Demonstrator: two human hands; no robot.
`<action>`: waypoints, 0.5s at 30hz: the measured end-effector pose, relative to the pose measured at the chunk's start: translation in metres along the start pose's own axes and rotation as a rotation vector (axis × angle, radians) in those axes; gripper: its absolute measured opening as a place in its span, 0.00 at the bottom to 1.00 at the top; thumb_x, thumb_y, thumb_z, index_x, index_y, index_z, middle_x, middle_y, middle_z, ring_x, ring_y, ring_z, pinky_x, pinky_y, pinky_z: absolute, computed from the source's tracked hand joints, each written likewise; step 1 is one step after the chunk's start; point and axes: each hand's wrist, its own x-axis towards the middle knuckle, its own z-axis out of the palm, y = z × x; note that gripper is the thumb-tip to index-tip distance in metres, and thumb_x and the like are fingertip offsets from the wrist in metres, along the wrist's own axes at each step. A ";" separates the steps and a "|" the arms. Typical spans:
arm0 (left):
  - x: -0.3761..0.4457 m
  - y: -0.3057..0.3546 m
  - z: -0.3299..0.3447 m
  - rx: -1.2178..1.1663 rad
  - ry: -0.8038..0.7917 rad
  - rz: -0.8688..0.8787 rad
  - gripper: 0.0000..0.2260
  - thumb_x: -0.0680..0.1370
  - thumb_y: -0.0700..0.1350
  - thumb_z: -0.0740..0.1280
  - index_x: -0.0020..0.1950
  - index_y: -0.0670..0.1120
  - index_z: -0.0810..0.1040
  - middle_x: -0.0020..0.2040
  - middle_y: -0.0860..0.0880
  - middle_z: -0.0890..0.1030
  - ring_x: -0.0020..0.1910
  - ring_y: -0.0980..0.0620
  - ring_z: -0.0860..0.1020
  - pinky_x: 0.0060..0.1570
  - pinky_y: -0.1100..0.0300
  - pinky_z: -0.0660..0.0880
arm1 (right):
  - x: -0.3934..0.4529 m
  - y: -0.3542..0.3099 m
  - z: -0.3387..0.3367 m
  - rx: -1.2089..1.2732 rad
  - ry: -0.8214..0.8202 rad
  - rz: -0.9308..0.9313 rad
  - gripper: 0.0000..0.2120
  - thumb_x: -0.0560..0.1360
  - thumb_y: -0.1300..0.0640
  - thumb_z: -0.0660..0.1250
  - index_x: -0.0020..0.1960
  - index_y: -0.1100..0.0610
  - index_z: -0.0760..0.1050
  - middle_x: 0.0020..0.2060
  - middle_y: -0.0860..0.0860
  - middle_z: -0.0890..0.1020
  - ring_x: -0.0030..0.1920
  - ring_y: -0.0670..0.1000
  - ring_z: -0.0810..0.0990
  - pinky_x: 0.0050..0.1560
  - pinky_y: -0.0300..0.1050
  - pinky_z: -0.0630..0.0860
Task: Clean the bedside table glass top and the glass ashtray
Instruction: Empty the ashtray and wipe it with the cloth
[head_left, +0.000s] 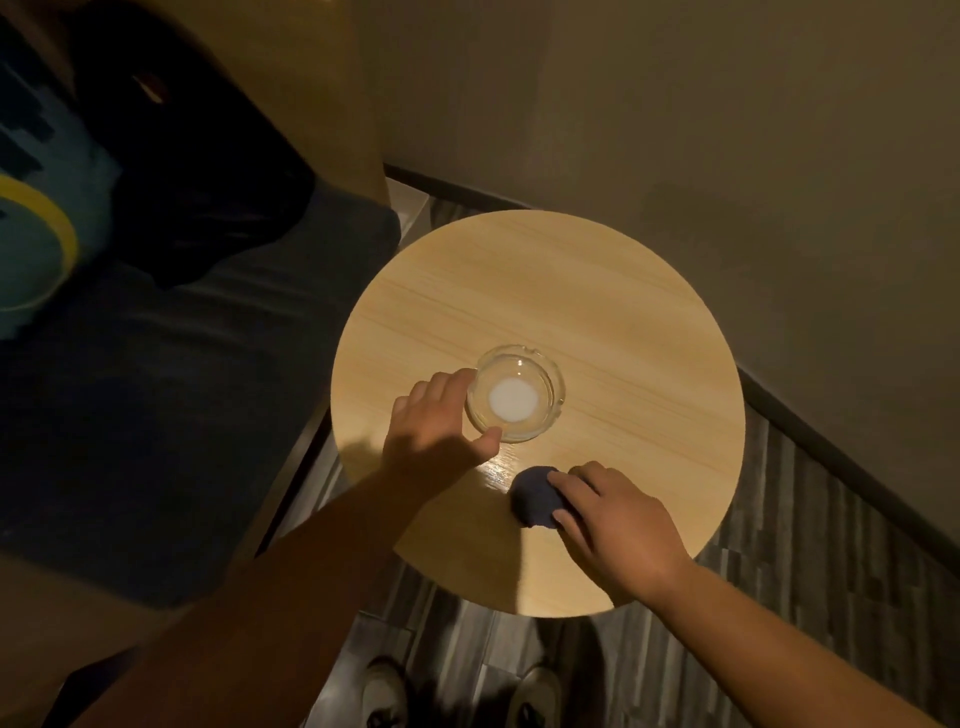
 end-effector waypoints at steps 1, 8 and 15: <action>0.002 -0.001 -0.001 -0.007 -0.015 0.006 0.31 0.67 0.60 0.67 0.66 0.47 0.70 0.56 0.48 0.77 0.53 0.47 0.75 0.51 0.53 0.69 | 0.003 0.001 -0.006 0.088 -0.004 0.025 0.18 0.78 0.45 0.57 0.66 0.49 0.70 0.52 0.49 0.77 0.47 0.53 0.78 0.37 0.47 0.75; 0.005 -0.008 0.006 -0.068 0.080 0.077 0.29 0.65 0.60 0.67 0.60 0.43 0.76 0.50 0.46 0.80 0.45 0.46 0.78 0.43 0.52 0.76 | 0.071 0.005 -0.082 0.083 0.215 0.018 0.15 0.77 0.48 0.63 0.63 0.50 0.72 0.49 0.51 0.77 0.46 0.54 0.77 0.38 0.51 0.76; 0.005 -0.012 0.014 -0.018 0.222 0.135 0.28 0.66 0.61 0.68 0.57 0.42 0.79 0.43 0.48 0.80 0.38 0.48 0.76 0.34 0.57 0.71 | 0.141 -0.046 -0.100 -0.538 -0.373 0.035 0.16 0.75 0.54 0.64 0.62 0.53 0.72 0.55 0.53 0.73 0.50 0.57 0.76 0.39 0.49 0.73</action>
